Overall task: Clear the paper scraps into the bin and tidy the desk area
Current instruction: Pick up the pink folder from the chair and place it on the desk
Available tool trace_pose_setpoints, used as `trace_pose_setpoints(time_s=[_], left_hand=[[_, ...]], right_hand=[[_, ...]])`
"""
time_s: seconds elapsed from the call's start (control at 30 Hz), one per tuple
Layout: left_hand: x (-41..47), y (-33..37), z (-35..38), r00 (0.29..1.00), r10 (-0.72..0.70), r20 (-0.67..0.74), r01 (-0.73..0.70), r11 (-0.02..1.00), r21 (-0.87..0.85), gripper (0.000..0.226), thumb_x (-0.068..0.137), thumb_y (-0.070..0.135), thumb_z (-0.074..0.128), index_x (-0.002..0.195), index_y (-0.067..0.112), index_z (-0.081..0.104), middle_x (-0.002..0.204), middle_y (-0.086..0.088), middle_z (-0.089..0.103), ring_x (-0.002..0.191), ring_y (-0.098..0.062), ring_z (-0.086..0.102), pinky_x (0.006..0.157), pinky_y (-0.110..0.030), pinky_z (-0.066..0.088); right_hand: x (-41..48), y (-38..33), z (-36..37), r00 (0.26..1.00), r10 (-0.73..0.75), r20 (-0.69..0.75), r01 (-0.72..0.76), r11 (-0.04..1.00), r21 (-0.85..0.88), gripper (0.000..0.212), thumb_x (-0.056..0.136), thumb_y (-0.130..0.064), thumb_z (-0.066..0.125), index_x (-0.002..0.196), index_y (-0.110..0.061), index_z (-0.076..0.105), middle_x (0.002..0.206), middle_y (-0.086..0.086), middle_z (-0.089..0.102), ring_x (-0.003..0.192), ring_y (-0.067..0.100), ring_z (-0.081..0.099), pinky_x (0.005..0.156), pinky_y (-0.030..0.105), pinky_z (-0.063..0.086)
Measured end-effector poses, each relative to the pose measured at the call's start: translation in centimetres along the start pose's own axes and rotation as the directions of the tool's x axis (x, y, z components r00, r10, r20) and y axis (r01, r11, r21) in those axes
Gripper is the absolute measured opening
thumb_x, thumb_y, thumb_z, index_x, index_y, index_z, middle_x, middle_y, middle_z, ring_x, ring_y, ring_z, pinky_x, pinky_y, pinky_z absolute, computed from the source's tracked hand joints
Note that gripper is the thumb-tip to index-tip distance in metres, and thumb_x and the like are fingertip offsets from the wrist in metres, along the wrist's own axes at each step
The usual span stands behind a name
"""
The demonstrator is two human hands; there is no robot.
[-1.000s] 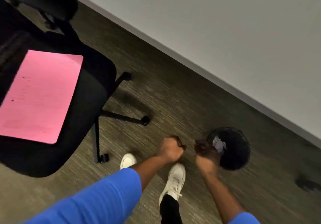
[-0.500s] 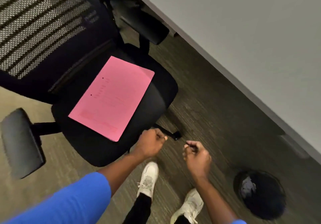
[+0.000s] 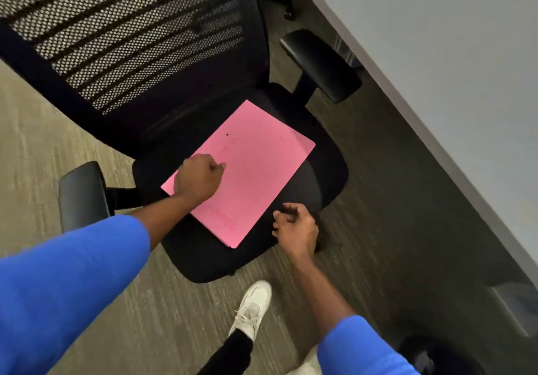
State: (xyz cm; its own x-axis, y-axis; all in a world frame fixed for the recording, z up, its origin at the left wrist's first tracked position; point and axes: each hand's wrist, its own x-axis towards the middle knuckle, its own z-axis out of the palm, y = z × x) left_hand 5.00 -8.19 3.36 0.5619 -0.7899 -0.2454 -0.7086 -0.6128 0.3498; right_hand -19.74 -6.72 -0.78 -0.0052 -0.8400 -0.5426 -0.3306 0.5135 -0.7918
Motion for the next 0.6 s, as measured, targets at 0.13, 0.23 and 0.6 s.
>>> trace_pose_setpoints(time_s=[0.13, 0.23, 0.6], left_hand=[[2.5, -2.5, -0.4, 0.998, -0.037, -0.045, 0.043, 0.988, 0.148, 0.059, 0.094, 0.047, 0.075, 0.129, 0.001, 0.062, 0.134, -0.022, 0.056, 0.129, -0.042, 0.052, 0.106, -0.054, 0.051], [3.6, -3.8, -0.5, 0.994, -0.107, -0.020, 0.109, 0.989, 0.101, 0.076, 0.088, 0.051, 0.080, 0.140, 0.004, 0.052, 0.143, -0.022, 0.053, 0.133, -0.044, 0.052, 0.109, -0.058, 0.049], [2.9, -4.0, -0.7, 0.967, -0.222, 0.126, 0.235, 0.968, -0.092, 0.048, 0.096, 0.044, 0.074, 0.130, 0.010, 0.068, 0.125, -0.013, 0.074, 0.114, -0.035, 0.071, 0.096, -0.046, 0.060]], right_hand=[[1.0, -0.2, 1.4, 1.000, 0.029, -0.009, -0.029, 1.000, 0.012, 0.022, 0.090, -0.026, 0.080, 0.108, -0.027, 0.067, 0.082, -0.003, 0.079, 0.067, 0.011, 0.077, 0.069, 0.046, 0.069], [1.6, -0.4, 2.2, 0.999, 0.037, 0.004, -0.037, 0.999, 0.021, 0.028, 0.089, -0.028, 0.081, 0.111, -0.026, 0.064, 0.081, -0.004, 0.079, 0.063, 0.007, 0.077, 0.072, 0.046, 0.069], [1.4, -1.5, 2.7, 0.989, 0.143, 0.043, -0.143, 0.990, 0.007, 0.034, 0.089, -0.015, 0.079, 0.116, -0.019, 0.059, 0.085, -0.004, 0.077, 0.064, 0.009, 0.075, 0.066, 0.039, 0.068]])
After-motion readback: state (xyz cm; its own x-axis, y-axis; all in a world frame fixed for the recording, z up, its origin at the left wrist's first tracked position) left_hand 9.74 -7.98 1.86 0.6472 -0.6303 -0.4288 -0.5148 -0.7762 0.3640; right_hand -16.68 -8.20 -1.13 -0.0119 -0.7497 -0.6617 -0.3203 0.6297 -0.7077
